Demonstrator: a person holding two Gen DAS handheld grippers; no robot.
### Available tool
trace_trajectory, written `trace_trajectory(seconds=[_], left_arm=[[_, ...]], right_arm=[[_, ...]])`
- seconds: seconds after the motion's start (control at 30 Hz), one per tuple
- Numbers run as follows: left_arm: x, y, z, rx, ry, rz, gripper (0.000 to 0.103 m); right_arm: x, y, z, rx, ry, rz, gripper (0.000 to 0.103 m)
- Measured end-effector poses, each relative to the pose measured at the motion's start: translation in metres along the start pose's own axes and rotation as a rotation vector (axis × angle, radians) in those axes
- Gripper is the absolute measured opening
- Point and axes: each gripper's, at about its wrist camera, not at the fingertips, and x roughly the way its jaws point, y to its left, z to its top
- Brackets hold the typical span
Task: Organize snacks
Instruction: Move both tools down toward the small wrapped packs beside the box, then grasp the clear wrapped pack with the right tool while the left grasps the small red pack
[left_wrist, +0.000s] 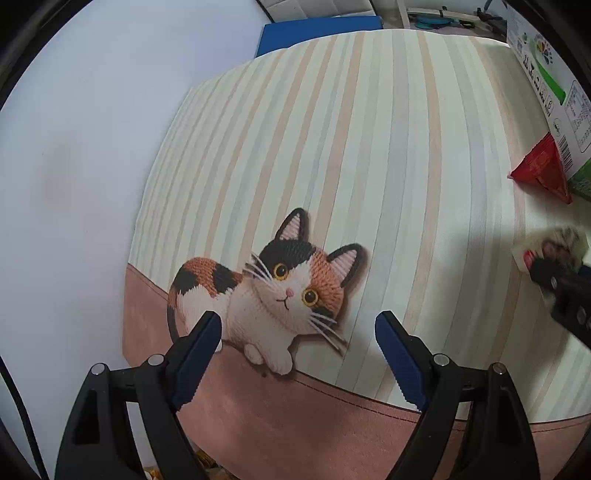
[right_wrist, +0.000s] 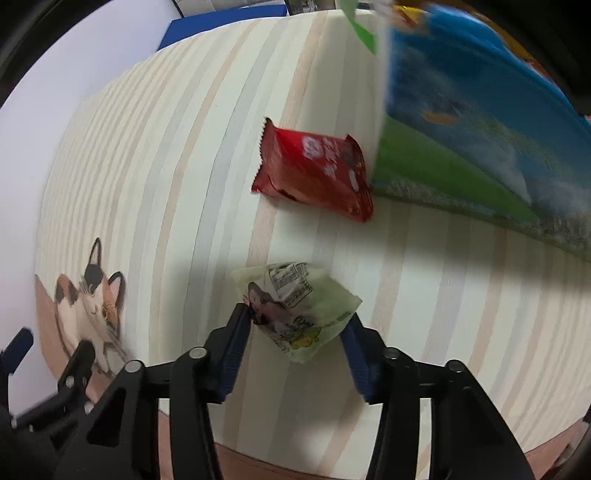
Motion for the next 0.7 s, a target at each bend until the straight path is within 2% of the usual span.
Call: trace_trajectory(seconds=[0.13,0.23,0.37,0.4,0.43,0.53,0.67,0.7], left_arm=[[-0.007,-0.012,0.014,0.040,-0.024,-0.073,0.085],[-0.018,-0.033,0.034,0.110,-0.064,-0.174,0.085],[-0.029,-0.072,0.065,0.263,-0.117,-0.308,0.085],[-0.030,-0.080,0.069,0.303,-0.129,-0.328,0.085],[-0.033,-0.091,0.075,0.362,-0.149,-0.358,0.085],[-0.034,-0.113,0.088,0.481,-0.200,-0.364,0.085],[-0.030,-0.135,0.098,0.595,-0.234,-0.377,0.085],[-0.030,-0.138,0.100,0.614,-0.233,-0.391,0.085]], right_arm=[[-0.007,-0.034,-0.014,0.054,0.006,0.013,0.050],[-0.013,-0.063,-0.026,0.108,0.014,0.021,0.050],[-0.021,-0.096,-0.034,0.180,0.007,0.044,0.049],[-0.023,-0.102,-0.034,0.191,0.002,0.056,0.041],[-0.025,-0.105,-0.034,0.199,0.000,0.055,0.040],[-0.030,-0.111,-0.033,0.202,-0.010,0.049,0.040],[-0.032,-0.129,-0.035,0.248,-0.002,0.095,0.041],[-0.033,-0.134,-0.035,0.262,0.007,0.109,0.047]])
